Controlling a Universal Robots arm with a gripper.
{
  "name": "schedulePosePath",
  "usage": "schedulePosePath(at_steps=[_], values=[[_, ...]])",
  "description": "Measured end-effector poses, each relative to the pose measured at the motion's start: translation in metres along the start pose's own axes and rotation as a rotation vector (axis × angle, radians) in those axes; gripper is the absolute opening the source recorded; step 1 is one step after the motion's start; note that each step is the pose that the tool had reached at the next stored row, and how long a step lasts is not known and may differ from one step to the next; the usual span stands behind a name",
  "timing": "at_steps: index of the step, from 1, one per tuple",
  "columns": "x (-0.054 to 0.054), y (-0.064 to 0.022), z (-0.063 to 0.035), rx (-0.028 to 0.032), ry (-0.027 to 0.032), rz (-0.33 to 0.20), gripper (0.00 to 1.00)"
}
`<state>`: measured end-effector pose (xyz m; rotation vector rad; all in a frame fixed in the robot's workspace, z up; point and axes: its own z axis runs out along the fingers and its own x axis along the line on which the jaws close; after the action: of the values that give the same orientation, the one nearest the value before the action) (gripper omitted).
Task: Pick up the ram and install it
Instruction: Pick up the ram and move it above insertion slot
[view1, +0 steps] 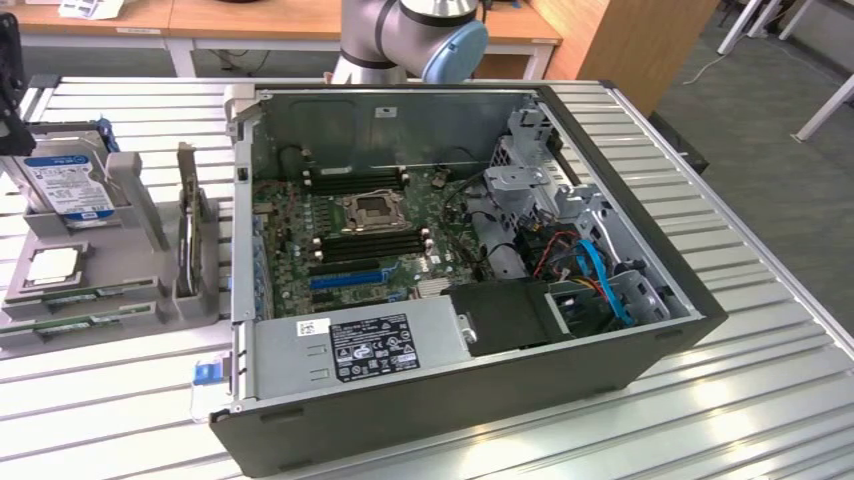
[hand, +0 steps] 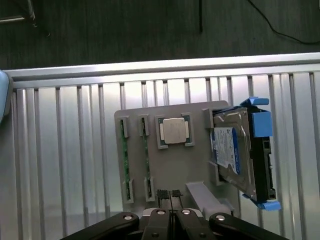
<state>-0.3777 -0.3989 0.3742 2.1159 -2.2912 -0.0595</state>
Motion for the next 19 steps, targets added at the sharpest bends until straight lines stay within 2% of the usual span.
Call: schedulePosePath(at_steps=[3,14,19], values=[[0.0000,0.0000,0.0000,-0.0003,0.0011,-0.024,0.10],[0.0033,-0.0003,0.0000,-0.0003,0.0011,-0.025,0.10],[0.0046,-0.0004,0.0000,-0.0005,-0.0029,-0.025,0.10]])
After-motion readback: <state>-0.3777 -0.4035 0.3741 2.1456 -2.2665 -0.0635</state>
